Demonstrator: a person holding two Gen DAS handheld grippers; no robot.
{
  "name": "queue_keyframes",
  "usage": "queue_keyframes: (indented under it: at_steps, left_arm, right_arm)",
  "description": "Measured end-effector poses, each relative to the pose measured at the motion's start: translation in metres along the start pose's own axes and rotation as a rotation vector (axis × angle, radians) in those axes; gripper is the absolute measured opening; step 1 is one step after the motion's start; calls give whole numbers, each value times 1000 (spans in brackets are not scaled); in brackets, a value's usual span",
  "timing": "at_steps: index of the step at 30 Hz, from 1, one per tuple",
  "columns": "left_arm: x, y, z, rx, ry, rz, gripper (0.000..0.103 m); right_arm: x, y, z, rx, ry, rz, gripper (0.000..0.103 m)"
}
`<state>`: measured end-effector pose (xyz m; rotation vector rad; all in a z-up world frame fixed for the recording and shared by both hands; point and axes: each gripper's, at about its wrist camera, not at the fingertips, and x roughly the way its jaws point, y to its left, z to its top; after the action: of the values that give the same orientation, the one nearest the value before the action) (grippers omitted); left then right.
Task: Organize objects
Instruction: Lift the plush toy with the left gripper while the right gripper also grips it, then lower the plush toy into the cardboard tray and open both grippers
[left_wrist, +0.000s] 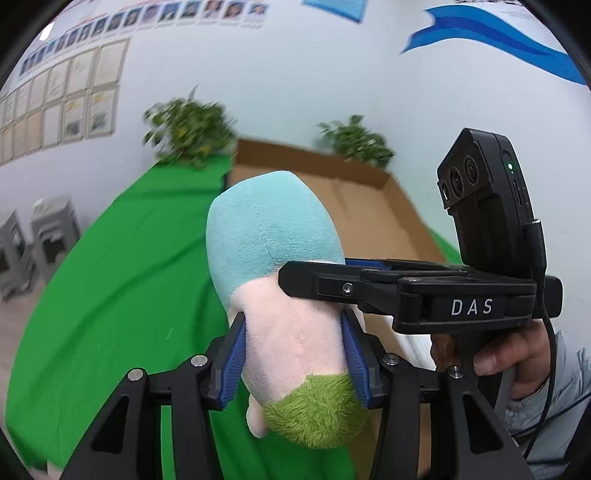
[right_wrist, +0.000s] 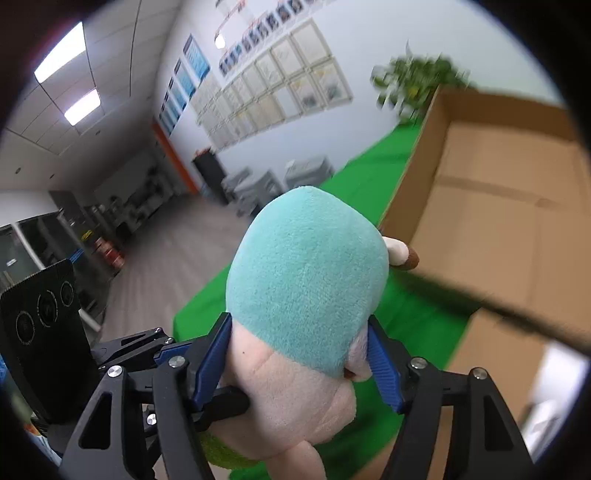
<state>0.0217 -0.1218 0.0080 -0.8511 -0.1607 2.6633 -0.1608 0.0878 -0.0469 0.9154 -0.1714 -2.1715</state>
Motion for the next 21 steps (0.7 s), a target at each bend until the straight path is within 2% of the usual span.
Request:
queue_keyframes:
  at_steps: [6,10,16,21]
  left_arm:
    - [38,-29,62,103,-80,-119,46]
    - [68,-36,93,115,-100,-180,46]
    - [131,-26,125,50,-64,-231,46]
    - [179,14,126,-39,-2,-234,46]
  right_arm:
    - [-44,-18,32,-9,-150,-112,68]
    - [-59,-43,56,-12,-207,-191,67]
    - [-44,-69,79,-13,-187,-265,67]
    - [-16,-94,82,5,-125,-283,66]
